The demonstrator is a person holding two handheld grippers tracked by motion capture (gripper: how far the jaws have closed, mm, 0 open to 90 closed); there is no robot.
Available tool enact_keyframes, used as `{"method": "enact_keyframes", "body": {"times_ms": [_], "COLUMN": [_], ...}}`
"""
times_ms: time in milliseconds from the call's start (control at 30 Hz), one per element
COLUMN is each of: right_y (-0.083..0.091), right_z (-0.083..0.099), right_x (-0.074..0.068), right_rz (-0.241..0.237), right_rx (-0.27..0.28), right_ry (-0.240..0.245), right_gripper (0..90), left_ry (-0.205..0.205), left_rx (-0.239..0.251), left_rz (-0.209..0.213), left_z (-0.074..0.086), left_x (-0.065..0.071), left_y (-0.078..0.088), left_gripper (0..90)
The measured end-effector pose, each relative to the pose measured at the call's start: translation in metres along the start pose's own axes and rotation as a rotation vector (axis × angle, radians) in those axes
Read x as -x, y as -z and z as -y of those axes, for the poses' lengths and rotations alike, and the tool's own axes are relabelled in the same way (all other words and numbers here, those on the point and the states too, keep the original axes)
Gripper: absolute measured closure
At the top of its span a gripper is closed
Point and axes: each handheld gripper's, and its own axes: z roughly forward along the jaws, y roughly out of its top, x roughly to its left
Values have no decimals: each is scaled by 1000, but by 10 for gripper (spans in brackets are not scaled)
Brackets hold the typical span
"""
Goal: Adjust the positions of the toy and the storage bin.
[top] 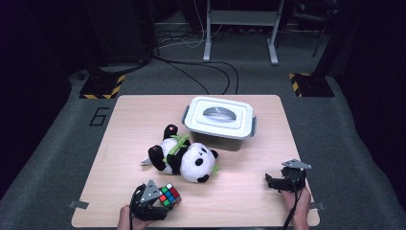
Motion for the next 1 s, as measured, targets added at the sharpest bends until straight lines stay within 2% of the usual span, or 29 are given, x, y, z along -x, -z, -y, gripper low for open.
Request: {"method": "enact_keyframes", "body": {"times_ms": [67,133,200,267,333,433,467,567,700,900,933,1000], "right_y": [0,0,0,0,0,0,0,0,0,0,0,0], "right_z": [0,0,0,0,0,0,0,0,0,0,0,0], "right_x": [0,0,0,0,0,0,0,0,0,0,0,0], "right_rz": [0,0,0,0,0,0,0,0,2,0,1,1], "right_rx": [0,0,0,0,0,0,-1,-1,-1,-1,-1,-1], "right_ry": [1,0,0,0,0,0,-1,-2,-2,-2,-2,-2], "right_gripper": [23,24,23,23,24,24,24,24,24,24,24,24], "left_ry": [13,13,32,34,50,56,76,84,123,149,170,180], "left_rx": [-5,4,9,-3,7,0,6,10,11,11,16,17], "left_rz": [-6,-28,-53,-50,-74,-85,-94,-114,-146,-180,-191,-204], "left_z": [1,2,5,6,9,10,12,13,17,21,23,24], "left_x": [-2,-8,-13,-16,-21,-25,-29,-33,-45,-55,-59,-62], "left_y": [2,5,8,10,12,14,16,18,24,29,30,30], "left_gripper": [340,339,339,340,340,340,340,340,339,339,339,340]}}
